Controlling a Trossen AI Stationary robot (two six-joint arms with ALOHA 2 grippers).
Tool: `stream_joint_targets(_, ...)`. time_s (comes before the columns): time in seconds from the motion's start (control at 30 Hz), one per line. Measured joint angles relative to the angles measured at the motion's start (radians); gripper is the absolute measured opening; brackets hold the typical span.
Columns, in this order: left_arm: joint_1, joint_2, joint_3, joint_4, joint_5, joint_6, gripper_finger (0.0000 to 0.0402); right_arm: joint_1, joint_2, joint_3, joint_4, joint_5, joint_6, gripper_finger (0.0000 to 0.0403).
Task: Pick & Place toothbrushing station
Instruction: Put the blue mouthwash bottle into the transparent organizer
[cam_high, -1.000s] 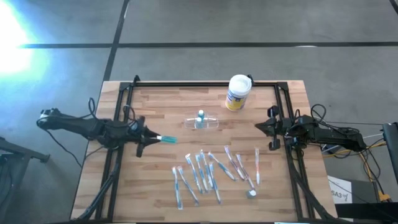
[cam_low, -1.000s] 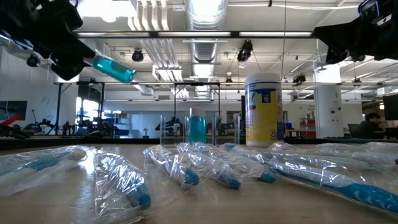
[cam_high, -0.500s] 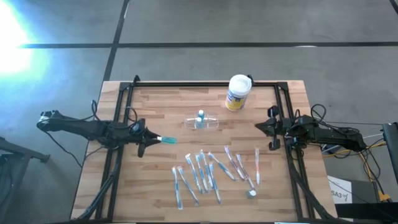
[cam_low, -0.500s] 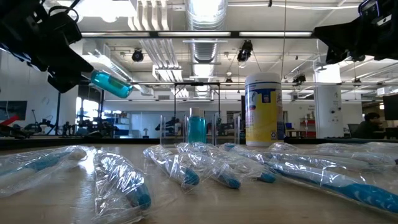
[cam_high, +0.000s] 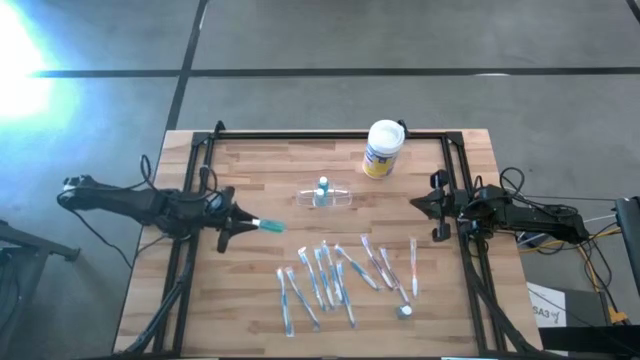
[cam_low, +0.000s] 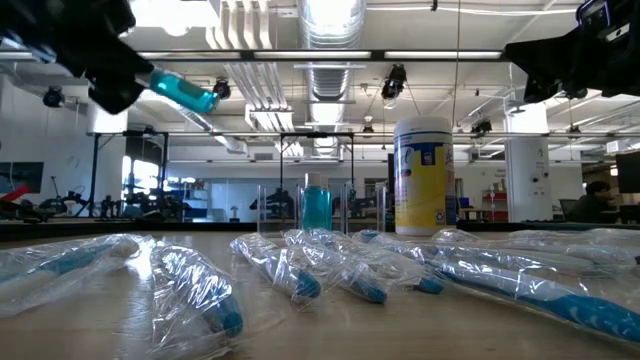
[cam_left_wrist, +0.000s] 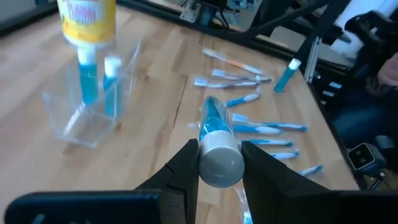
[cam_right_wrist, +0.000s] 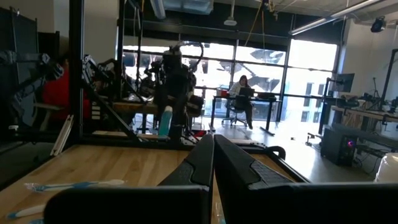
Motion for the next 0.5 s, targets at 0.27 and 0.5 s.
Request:
stream_joint_targets(0.27, 0.048, 0.245, 0.366, -0.297, -0.004, 0.117, 0.0096, 0.000, 0.000, 0.000, 0.000, 0.000, 0.001, 0.0008)
stream_joint_targets(0.5, 0.136, 0.413, 0.581, -0.398, -0.004, 0.174, 0.0096, 0.000, 0.000, 0.000, 0.000, 0.000, 0.001, 0.0008)
